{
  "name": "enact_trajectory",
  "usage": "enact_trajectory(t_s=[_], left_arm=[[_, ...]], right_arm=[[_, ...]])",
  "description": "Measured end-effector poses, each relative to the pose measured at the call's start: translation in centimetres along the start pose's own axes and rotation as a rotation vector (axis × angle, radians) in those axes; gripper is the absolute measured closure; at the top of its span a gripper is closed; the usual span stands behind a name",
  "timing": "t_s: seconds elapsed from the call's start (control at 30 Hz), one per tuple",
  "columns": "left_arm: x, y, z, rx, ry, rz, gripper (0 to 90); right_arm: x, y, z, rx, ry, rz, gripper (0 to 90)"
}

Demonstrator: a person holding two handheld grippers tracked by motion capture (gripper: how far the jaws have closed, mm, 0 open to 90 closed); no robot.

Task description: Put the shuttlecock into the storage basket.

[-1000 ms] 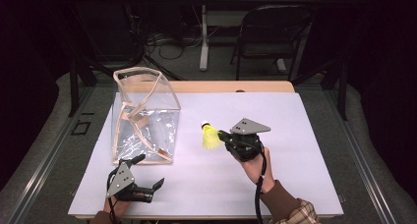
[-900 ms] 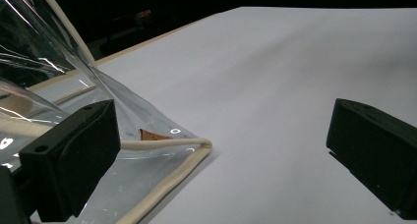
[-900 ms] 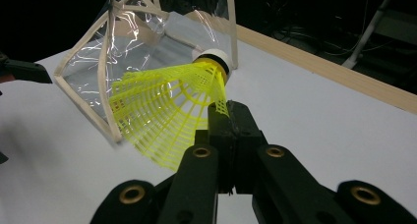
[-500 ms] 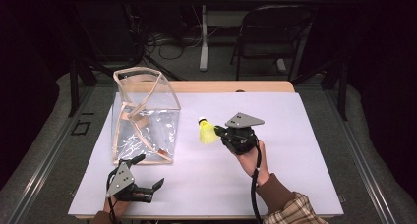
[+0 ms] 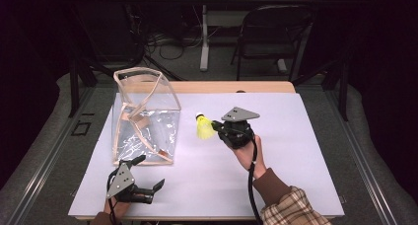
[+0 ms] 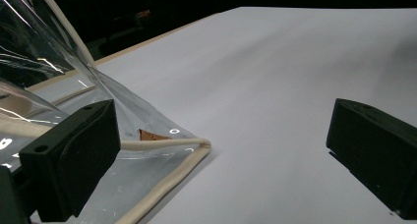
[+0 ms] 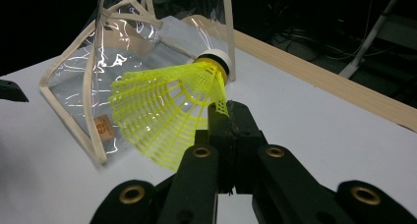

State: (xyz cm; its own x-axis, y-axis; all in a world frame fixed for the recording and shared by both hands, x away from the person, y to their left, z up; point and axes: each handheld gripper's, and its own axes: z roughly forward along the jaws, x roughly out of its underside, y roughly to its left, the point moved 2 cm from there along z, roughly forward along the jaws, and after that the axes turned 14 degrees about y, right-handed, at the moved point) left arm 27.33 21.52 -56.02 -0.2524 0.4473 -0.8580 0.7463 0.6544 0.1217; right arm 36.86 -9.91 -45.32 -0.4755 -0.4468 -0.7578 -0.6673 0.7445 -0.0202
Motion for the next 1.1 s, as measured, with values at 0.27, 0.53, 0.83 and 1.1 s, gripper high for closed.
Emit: enact_trajectory(t_s=[0.27, 0.53, 0.83, 1.1], left_arm=[[0.0, 0.0, 0.0, 0.005, -0.001, -0.001, 0.0], [0.0, 0.0, 0.0, 0.004, -0.001, -0.001, 0.0], [0.0, 0.0, -0.1, 0.007, -0.004, -0.004, 0.0], [0.0, 0.1, -0.1, 0.006, -0.007, -0.007, 0.0]], right_arm=[[-0.8, 0.2, 0.4, -0.004, -0.004, -0.011, 90.0], [-1.5, 0.1, 0.6, -0.008, -0.01, -0.018, 90.0], [-2.0, -0.2, 1.2, -0.011, -0.008, -0.013, 90.0], [-2.9, -0.5, 1.4, -0.005, -0.012, -0.026, 90.0]])
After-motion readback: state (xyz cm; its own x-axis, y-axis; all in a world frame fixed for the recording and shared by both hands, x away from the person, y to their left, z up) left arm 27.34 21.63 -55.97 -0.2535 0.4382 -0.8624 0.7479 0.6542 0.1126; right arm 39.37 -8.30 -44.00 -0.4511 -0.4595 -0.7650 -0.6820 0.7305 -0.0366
